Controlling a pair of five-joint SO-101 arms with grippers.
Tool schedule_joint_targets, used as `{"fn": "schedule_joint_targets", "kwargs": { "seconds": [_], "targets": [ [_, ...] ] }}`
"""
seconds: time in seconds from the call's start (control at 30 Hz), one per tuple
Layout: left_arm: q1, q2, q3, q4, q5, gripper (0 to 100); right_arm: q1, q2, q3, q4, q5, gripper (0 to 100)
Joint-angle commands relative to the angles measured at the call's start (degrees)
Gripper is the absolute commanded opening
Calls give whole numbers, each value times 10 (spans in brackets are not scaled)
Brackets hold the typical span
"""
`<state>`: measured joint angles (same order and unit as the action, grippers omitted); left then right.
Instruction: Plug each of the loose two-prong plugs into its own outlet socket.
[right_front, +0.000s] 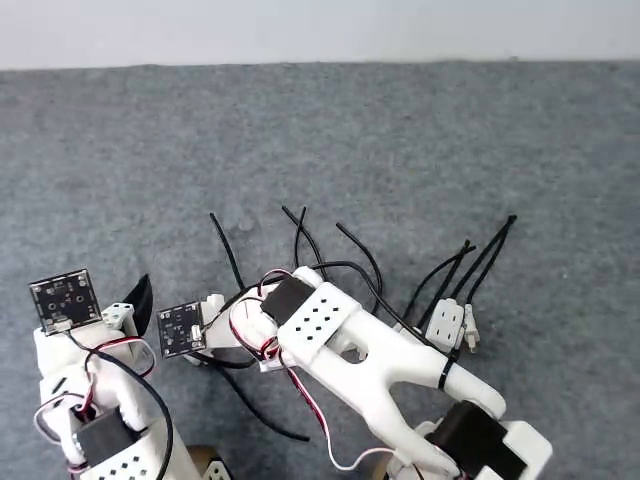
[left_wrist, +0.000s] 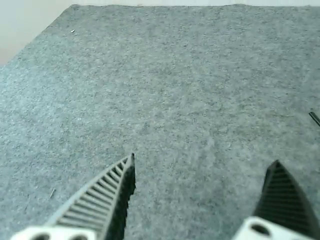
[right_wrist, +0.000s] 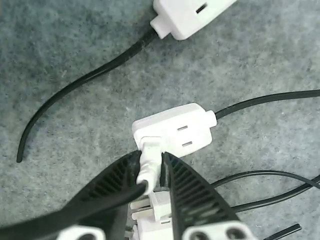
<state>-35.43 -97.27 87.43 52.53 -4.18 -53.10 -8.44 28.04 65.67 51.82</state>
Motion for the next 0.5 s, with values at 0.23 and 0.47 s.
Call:
{"fn": "schedule_joint_targets", "kwargs": {
  "seconds": [0.23, 0.47],
  "targets": [
    [-4, -5, -1, -20, 4, 378, 10, 35, -20, -28, 47, 8],
    [-4, -5, -1, -21, 4, 378, 9, 65, -21, -54, 50, 8]
  ]
}}
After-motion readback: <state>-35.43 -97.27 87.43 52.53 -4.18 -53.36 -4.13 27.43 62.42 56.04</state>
